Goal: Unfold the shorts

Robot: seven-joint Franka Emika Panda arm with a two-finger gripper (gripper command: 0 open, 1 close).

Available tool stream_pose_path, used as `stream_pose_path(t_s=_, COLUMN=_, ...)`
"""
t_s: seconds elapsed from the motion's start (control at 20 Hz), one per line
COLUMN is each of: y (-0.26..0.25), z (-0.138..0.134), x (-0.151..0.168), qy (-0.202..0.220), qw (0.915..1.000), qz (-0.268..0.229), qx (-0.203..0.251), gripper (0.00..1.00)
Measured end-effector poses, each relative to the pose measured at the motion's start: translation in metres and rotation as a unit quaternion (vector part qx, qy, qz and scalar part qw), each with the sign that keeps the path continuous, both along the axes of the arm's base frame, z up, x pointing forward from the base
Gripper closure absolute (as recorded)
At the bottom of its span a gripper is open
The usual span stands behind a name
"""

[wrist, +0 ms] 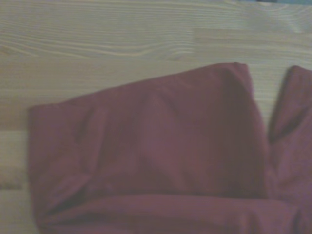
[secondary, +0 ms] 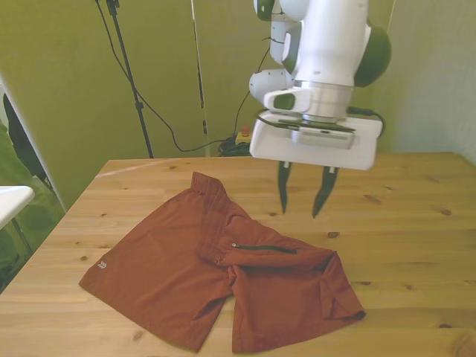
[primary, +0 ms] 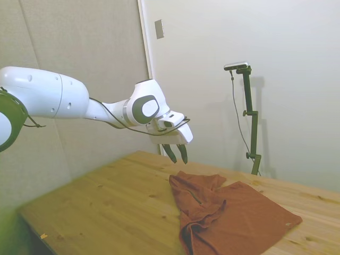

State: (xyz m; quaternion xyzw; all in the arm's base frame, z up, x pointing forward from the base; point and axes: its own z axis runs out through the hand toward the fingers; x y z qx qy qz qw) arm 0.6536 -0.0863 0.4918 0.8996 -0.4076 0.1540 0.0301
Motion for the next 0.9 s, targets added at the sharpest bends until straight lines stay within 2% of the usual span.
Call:
stream_pose_path(t_s=0.2, y=-0.074, z=0.001, x=-0.017, qy=0.019, qw=0.999, qz=0.031, qx=-0.025, gripper=0.0)
stream_pose_path(t_s=0.35, y=-0.111, z=-0.005, x=-0.024, qy=0.028, qw=0.9972, qz=0.065, qx=-0.024, gripper=0.0)
stream_pose_path(t_s=0.6, y=-0.151, z=-0.035, x=-0.02, qy=0.032, qw=0.9906, qz=0.131, qx=0.023, gripper=0.0)
stream_pose_path(t_s=0.7, y=-0.165, z=-0.051, x=-0.014, qy=0.037, qw=0.988, qz=0.145, qx=0.041, gripper=0.0)
stream_pose_path(t_s=0.9, y=-0.181, z=-0.079, x=-0.002, qy=0.072, qw=0.9823, qz=0.152, qx=0.082, gripper=0.0)
